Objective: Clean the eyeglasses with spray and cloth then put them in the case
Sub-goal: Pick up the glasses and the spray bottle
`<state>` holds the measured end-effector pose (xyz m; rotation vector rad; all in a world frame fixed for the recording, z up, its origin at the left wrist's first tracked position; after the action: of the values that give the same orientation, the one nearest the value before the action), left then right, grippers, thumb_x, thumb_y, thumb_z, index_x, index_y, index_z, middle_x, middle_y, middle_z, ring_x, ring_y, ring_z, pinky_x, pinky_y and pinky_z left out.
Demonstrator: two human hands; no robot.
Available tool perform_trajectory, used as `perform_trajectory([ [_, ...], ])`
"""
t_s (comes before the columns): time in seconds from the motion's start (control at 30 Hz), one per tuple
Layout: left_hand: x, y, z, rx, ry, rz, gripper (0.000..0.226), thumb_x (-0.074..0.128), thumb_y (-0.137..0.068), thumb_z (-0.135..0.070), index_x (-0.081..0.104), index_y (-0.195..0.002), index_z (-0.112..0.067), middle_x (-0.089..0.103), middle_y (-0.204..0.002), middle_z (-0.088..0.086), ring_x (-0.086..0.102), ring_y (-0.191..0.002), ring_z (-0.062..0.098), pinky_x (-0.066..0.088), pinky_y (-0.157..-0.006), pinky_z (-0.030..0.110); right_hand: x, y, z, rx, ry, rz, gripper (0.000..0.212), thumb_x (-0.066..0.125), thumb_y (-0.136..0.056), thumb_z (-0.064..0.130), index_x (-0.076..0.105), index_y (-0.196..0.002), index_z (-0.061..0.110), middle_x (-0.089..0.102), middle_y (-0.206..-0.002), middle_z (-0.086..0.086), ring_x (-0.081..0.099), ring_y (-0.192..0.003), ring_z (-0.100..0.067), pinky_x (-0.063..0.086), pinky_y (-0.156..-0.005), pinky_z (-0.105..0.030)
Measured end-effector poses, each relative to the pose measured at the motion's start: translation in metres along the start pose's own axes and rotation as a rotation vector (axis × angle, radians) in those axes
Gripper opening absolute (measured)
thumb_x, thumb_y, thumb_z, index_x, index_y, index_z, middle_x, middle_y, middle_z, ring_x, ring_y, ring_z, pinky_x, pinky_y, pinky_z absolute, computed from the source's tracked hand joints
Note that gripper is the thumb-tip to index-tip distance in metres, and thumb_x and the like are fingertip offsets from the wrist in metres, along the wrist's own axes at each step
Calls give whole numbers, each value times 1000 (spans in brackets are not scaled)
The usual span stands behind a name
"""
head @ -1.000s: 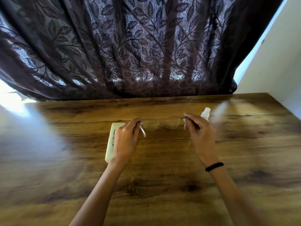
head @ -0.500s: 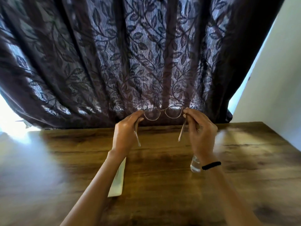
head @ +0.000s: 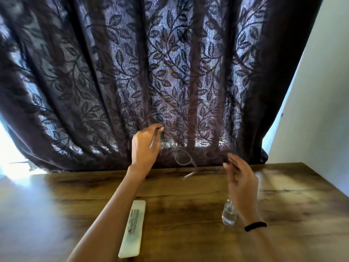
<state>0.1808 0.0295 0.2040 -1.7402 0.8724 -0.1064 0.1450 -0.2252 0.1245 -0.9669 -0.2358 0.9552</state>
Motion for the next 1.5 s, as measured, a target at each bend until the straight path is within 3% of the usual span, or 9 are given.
perform_trajectory([
  [0.07, 1, 2, -2, 12, -50, -1, 14, 59, -91, -15, 68, -95, -6, 67, -63, 9, 60, -49, 23, 48, -45, 32, -7, 12, -5, 10, 43, 30, 26, 62, -84, 11, 62, -109, 2, 66, -105, -8, 64, -91, -18, 42, -85, -4],
  [0.23, -2, 10, -8, -12, -85, -25, 14, 59, -90, -12, 68, -94, -3, 65, -56, 10, 58, -43, 23, 44, -43, 27, -17, 41, -16, 60, 123, 139, 51, 45, -88, 46, 62, -111, 4, 63, -114, -12, 58, -108, -24, 45, -91, -30],
  [0.33, -1, 14, -8, -64, -77, -41, 13, 60, -88, -8, 67, -97, -2, 65, -56, 13, 58, -43, 27, 50, -43, 37, -18, 52, -20, 109, 129, 182, 61, 40, -86, 55, 62, -114, 6, 62, -116, -15, 58, -107, -28, 49, -88, -38],
  [0.5, 4, 22, -4, -120, 7, -84, 11, 59, -90, -12, 65, -95, -5, 68, -63, 11, 63, -51, 24, 53, -46, 41, -12, 65, -23, 163, 160, 197, 47, 62, -82, 22, 50, -127, 13, 59, -120, -19, 62, -98, -30, 53, -78, -37],
  [0.63, 6, 27, -3, -159, 71, -96, 9, 58, -91, -14, 65, -95, -9, 68, -63, 6, 63, -50, 16, 52, -44, 41, -7, 62, -5, -22, 255, 94, 44, 49, -89, 30, 55, -123, 4, 58, -122, -18, 51, -117, -33, 45, -94, -52],
  [0.77, 10, 27, -9, -181, 112, -78, 13, 57, -91, -14, 66, -97, -5, 69, -68, 7, 64, -54, 19, 54, -48, 42, 19, 64, 33, -203, 119, 204, 45, 65, -81, 21, 56, -124, 11, 64, -113, -7, 55, -102, -16, 48, -89, -37],
  [0.97, 12, 27, -20, -168, 97, -93, 14, 58, -91, -12, 67, -95, -2, 70, -69, 9, 65, -56, 20, 53, -50, 41, 59, 88, 59, -190, -90, 396, 63, 74, -69, 10, 50, -127, 15, 64, -102, -4, 58, -91, -9, 58, -74, -33],
  [1.33, 8, 30, -8, -265, 225, -92, 16, 55, -93, -24, 65, -99, -13, 69, -68, 1, 67, -61, 14, 56, -56, 42, 67, 74, 55, -92, -187, 208, 29, 72, -74, -2, 69, -101, 9, 64, -95, 7, 61, -84, 3, 53, -73, -12],
  [1.5, -11, 35, 3, -99, 93, -22, 24, 55, -93, -25, 65, -104, -6, 69, -67, 9, 67, -59, 22, 54, -54, 40, 42, 39, 44, -81, -130, 43, 17, 63, -80, 1, 70, -96, 2, 70, -92, -6, 62, -84, -2, 52, -76, -14],
])
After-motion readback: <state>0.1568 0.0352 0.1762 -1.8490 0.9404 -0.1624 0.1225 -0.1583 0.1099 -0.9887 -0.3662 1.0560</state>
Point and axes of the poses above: each hand's wrist, its own y-axis away from the middle knuckle, its own x-axis out of the palm, z = x × y, the point moved 3 cm from there along -y, towards the middle knuckle
